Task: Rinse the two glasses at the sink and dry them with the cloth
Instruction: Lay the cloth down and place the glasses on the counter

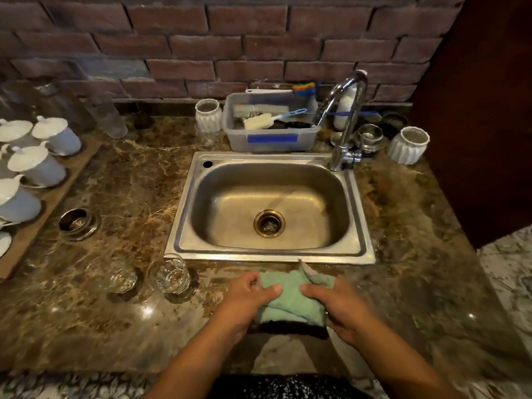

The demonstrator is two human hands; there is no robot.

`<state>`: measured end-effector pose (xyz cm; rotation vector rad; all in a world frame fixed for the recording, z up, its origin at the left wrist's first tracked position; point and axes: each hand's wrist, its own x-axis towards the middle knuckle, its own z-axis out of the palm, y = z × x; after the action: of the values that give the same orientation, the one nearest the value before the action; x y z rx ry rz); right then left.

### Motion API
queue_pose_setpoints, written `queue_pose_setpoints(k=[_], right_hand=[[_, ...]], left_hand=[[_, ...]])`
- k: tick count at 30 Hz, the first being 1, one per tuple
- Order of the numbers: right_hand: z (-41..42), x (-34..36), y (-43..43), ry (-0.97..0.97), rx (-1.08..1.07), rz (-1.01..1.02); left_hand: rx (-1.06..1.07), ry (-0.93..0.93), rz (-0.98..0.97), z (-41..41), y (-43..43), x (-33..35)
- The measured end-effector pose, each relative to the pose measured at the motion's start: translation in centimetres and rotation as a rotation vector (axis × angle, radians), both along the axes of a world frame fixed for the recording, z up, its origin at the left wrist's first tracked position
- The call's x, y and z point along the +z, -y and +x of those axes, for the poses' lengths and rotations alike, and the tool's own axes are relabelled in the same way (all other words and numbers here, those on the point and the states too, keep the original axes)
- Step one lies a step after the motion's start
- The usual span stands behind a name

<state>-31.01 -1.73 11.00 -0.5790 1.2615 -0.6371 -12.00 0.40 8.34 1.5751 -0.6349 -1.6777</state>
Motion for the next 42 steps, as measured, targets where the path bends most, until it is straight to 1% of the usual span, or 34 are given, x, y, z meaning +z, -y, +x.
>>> queue_pose_setpoints(k=[2, 7, 9, 12, 14, 18, 21, 23, 26, 31, 36, 39, 42], right_hand=[[-1.3, -1.6, -0.4, -0.066, -0.009, 0.001], [-3.2, -4.7, -1.1, -0.322, -0.004, -0.032], [-3.3, -5.3, -1.6, -0.45, 0.051, -0.066], [-3.3, -6.6, -2.0, -0.681, 0.248, -0.178], [-3.1, -6.8, -1.9, -0.819, 0.37, -0.257], [-3.3, -6.4, -2.3, -1.041, 0.487, -0.429], [-3.9, -6.5, -2.8, -1.145, 0.506, -0.635], [-4.0, -6.6, -3.1, -1.197, 0.547, -0.78], [-3.6, -7.8, -4.0, -1.265, 0.629, -0.887], [-3.8, -9.7, -5.0, -1.316, 0.822, -0.851], [-5.6, -11.1, -5.8, -1.284, 0.883, -0.89], [-5.9, -11.3, -5.9, -1.242, 0.89, -0.893], [-6.2, -11.5, -5.7, -1.243, 0.902, -0.91]], left_hand=[[-0.031, 0.041, 0.022, -0.6, 0.2, -0.8], [-0.202, 0.188, 0.002, -1.1, 0.4, -2.0], [-0.28, 0.272, 0.001, -1.3, 0.2, -2.2], [-0.495, 0.548, -0.054, -1.6, -0.4, -3.0], [-0.536, 0.691, -0.099, -1.8, -0.8, -3.4], [-0.598, 0.899, -0.231, -2.4, -1.3, -3.7], [-0.686, 1.106, -0.382, -2.3, -1.7, -3.5], [-0.78, 1.166, -0.462, -2.3, -2.0, -3.6], [-0.909, 1.183, -0.532, -2.7, -2.5, -4.4], [-1.025, 1.249, -0.544, -2.3, -3.3, -6.5], [-1.028, 1.308, -0.543, -0.8, -4.9, -9.0], [-1.03, 1.349, -0.548, -0.5, -5.4, -9.2], [-1.049, 1.366, -0.53, -0.3, -5.9, -9.0]])
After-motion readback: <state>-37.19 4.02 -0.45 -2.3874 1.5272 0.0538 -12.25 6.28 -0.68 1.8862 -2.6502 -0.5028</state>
